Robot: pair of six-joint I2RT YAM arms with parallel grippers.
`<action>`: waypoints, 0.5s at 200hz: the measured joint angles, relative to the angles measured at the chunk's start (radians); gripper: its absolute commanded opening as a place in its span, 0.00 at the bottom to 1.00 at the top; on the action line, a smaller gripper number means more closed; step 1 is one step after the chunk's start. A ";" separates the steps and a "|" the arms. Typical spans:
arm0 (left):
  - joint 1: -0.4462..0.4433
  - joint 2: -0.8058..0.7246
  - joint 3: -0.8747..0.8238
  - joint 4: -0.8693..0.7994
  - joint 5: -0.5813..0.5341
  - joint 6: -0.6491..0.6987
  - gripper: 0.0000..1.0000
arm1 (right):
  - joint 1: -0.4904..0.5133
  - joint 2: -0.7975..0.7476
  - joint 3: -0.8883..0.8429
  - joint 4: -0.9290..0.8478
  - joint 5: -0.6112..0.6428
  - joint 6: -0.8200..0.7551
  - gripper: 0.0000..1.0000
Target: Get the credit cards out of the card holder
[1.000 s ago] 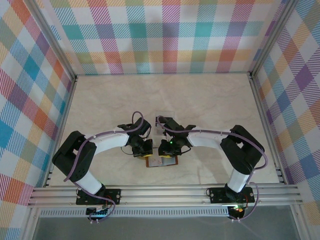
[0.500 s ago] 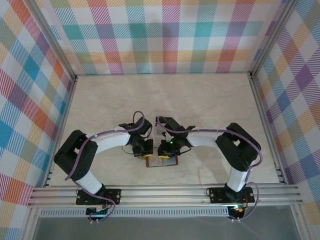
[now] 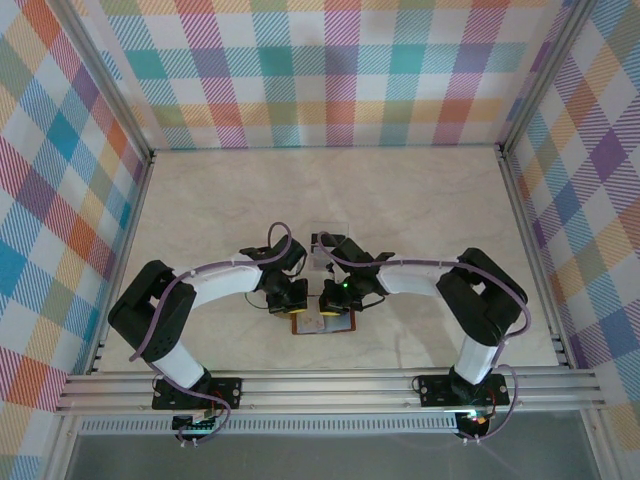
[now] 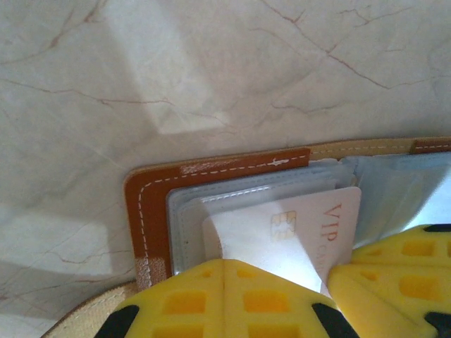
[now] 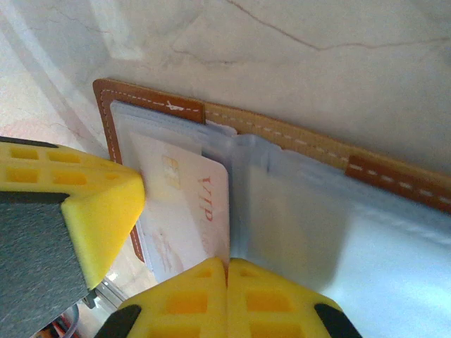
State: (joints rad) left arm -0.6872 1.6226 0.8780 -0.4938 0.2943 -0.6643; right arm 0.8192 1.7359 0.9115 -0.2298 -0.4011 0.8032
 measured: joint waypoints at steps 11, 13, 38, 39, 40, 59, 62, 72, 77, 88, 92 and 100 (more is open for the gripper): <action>-0.002 0.002 0.002 0.000 0.000 0.000 0.04 | 0.002 -0.016 0.000 -0.017 0.014 -0.001 0.03; -0.003 0.003 0.002 0.000 0.000 0.000 0.04 | 0.002 -0.019 0.000 -0.020 0.016 -0.001 0.03; -0.005 0.007 0.003 -0.001 -0.004 0.003 0.04 | 0.002 -0.046 -0.001 -0.076 0.058 -0.003 0.03; -0.005 0.007 0.003 0.000 -0.004 0.003 0.04 | 0.002 -0.047 -0.001 -0.077 0.059 -0.004 0.03; -0.005 0.007 0.003 0.000 -0.004 0.003 0.04 | 0.002 -0.048 -0.001 -0.080 0.062 -0.004 0.03; -0.005 0.007 0.003 -0.001 -0.004 0.003 0.04 | 0.002 -0.059 -0.001 -0.116 0.089 -0.005 0.03; -0.005 0.007 0.003 -0.001 -0.004 0.003 0.04 | 0.002 -0.060 -0.001 -0.121 0.092 -0.005 0.03; -0.005 0.007 0.003 0.000 -0.004 0.003 0.04 | 0.002 -0.063 -0.001 -0.137 0.106 -0.007 0.02; -0.005 0.007 0.003 -0.001 -0.004 0.003 0.04 | 0.002 -0.064 -0.001 -0.146 0.112 -0.007 0.02; -0.005 0.007 0.003 -0.001 -0.004 0.003 0.04 | 0.002 -0.070 -0.001 -0.165 0.129 -0.007 0.02; -0.005 0.007 0.003 -0.001 -0.004 0.003 0.04 | 0.002 -0.073 -0.001 -0.174 0.135 -0.008 0.02; -0.005 0.007 0.003 -0.001 -0.004 0.003 0.04 | 0.002 -0.082 -0.001 -0.191 0.148 -0.007 0.02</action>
State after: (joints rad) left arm -0.6918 1.6299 0.8814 -0.4946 0.2901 -0.6613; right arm 0.8211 1.6539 0.9108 -0.4210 -0.2531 0.7959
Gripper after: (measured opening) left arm 0.050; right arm 0.067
